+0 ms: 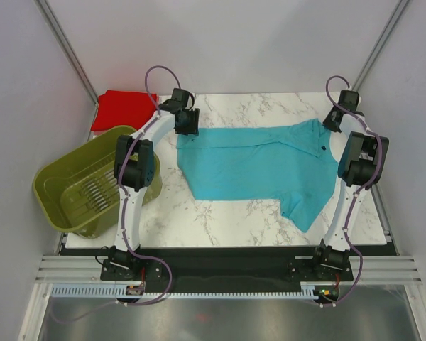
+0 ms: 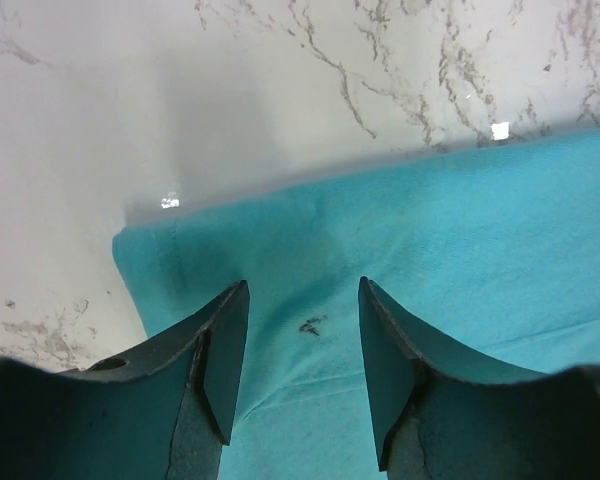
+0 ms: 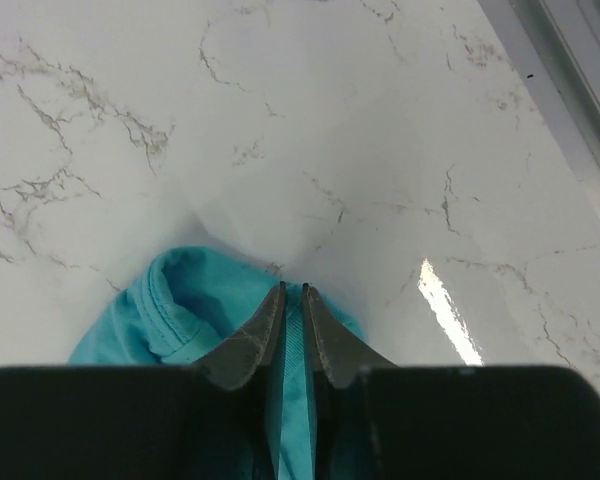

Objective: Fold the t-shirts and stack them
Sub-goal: Fold the tshirt

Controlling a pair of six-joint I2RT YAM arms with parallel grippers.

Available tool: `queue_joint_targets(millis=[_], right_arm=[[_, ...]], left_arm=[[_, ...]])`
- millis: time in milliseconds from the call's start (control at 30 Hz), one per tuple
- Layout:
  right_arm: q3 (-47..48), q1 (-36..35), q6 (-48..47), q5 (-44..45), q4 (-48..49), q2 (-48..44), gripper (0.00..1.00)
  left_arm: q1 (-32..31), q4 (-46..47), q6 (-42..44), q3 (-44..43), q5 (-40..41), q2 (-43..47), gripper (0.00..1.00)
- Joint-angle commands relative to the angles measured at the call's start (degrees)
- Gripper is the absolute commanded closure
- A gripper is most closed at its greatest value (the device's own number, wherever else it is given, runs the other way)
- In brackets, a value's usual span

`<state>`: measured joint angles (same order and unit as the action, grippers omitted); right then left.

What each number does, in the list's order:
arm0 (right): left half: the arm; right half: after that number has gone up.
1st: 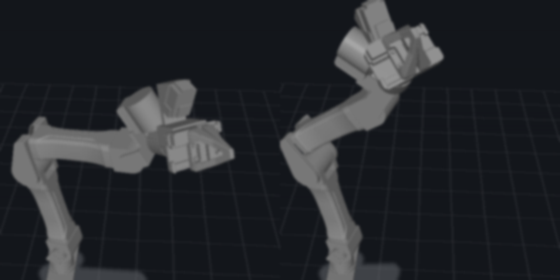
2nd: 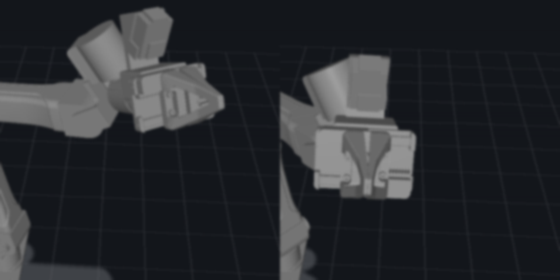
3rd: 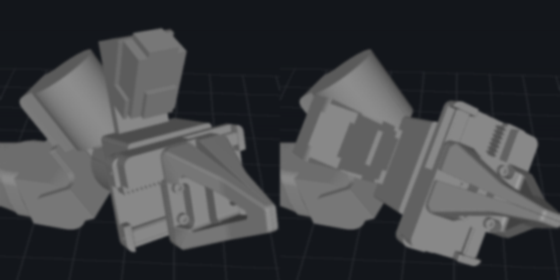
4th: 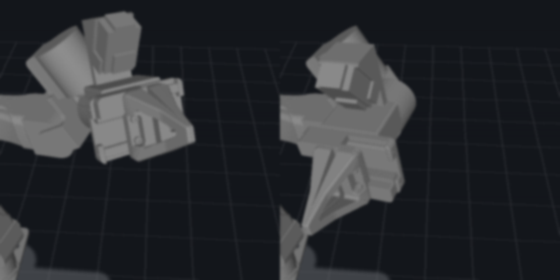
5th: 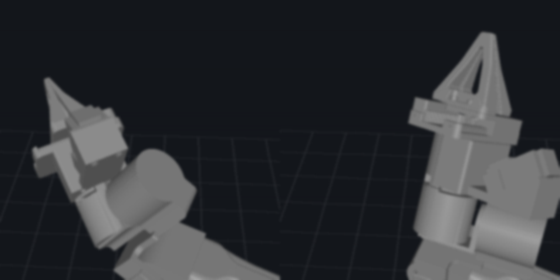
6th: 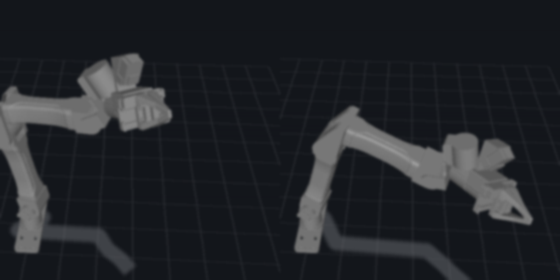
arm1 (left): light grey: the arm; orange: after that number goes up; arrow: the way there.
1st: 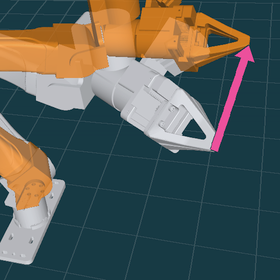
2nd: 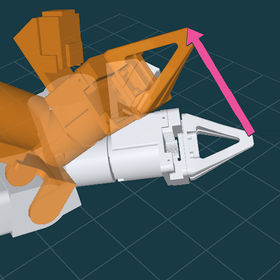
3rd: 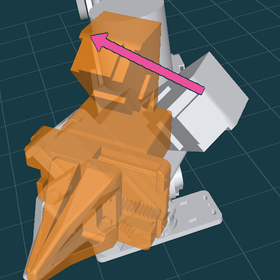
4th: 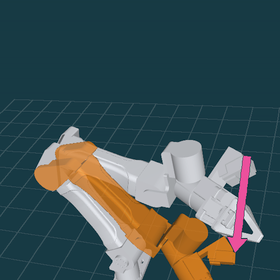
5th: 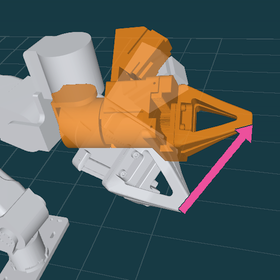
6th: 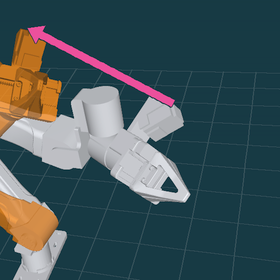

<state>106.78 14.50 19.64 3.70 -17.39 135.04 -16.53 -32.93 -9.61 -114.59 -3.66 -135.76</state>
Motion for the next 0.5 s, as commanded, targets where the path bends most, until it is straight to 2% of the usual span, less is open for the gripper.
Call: queue_joint_targets(millis=[0,200,333,467], right_arm=[[1.85,0.44,-1.62,-3.6,-1.42,-3.82,0.79],[1.76,0.35,-3.02,-10.55,-2.83,-7.16,0.66],[1.33,0.35,-4.26,-14.69,-4.93,-7.6,0.64],[-3.68,0.35,-4.78,-15.3,-6.43,-11.37,0.63]], left_arm=[[0.19,0.5,-2.17,-3.36,-2.75,-0.46,0.44],[0.45,0.23,-3.05,-3.19,-3.11,-2.05,0.45],[0.45,0.23,-3.75,-2.14,-2.76,-2.66,0.45],[0.54,0.14,-3.49,-1.87,-2.84,-2.49,0.45]])
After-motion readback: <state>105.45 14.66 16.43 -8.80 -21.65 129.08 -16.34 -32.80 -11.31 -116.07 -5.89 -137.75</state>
